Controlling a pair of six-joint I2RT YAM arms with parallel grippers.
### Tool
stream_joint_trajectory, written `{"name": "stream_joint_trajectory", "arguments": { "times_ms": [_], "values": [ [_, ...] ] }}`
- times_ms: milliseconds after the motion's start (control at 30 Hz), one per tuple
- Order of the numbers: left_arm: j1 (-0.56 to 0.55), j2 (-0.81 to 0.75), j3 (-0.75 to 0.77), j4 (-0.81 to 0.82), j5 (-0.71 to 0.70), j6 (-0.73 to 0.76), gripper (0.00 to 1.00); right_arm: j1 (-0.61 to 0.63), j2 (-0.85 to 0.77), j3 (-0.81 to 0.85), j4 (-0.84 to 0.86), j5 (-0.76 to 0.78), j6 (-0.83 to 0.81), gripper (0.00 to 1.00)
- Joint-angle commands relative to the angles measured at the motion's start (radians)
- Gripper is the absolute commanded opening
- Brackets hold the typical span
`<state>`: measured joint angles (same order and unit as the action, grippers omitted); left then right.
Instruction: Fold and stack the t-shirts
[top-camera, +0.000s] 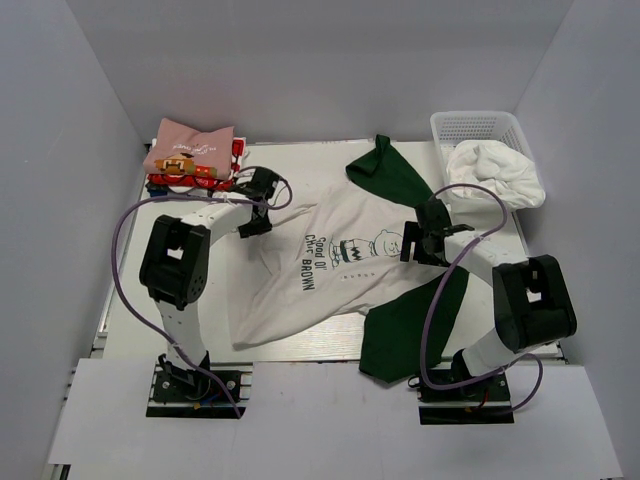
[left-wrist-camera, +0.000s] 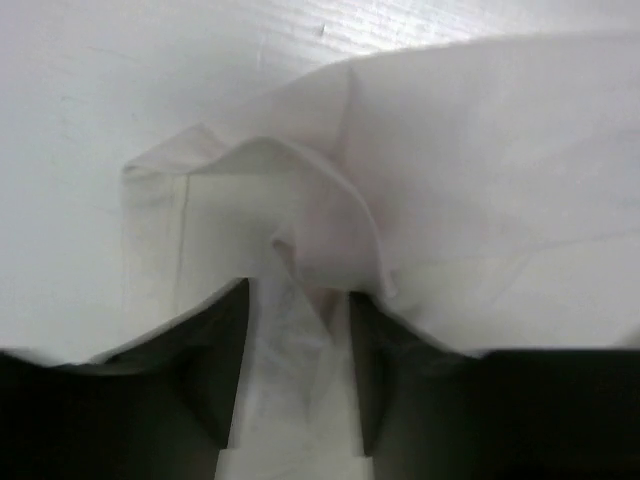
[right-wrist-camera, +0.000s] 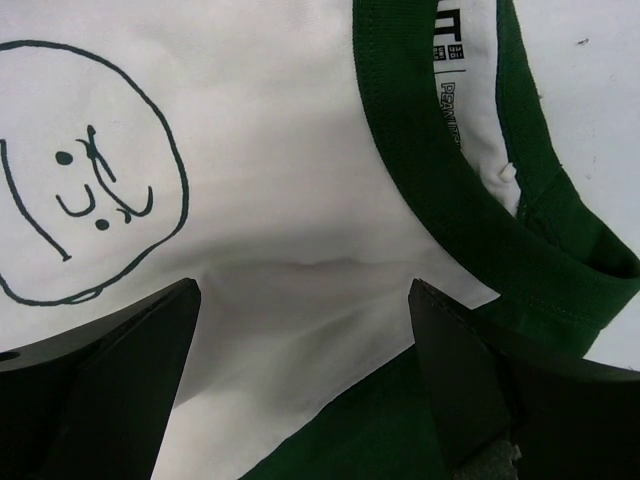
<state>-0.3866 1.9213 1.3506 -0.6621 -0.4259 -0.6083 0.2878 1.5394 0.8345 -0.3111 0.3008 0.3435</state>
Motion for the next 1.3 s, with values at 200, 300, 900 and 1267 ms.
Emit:
{"name": "stream_joint_trajectory", "arguments": {
  "times_ms": [200, 300, 900, 1267],
  "values": [
    [0.037, -0.074, -0.062, 0.272, 0.225, 0.171, 0.16, -0.003, 0.059, 0.057, -0.036, 0.072, 0.005, 0.9],
    [0.048, -0.074, -0.062, 0.259, 0.242, 0.18, 0.2, -0.009, 0.054, 0.054, -0.046, 0.092, 0.009, 0.9],
    [0.086, -0.226, -0.254, 0.286, 0.354, 0.128, 0.54, -0.006, 0.036, 0.014, -0.022, 0.029, 0.023, 0.9],
    [0.086, -0.182, -0.188, 0.306, 0.313, 0.096, 0.0, -0.007, 0.051, 0.015, -0.023, 0.023, 0.029, 0.9]
  ]
}}
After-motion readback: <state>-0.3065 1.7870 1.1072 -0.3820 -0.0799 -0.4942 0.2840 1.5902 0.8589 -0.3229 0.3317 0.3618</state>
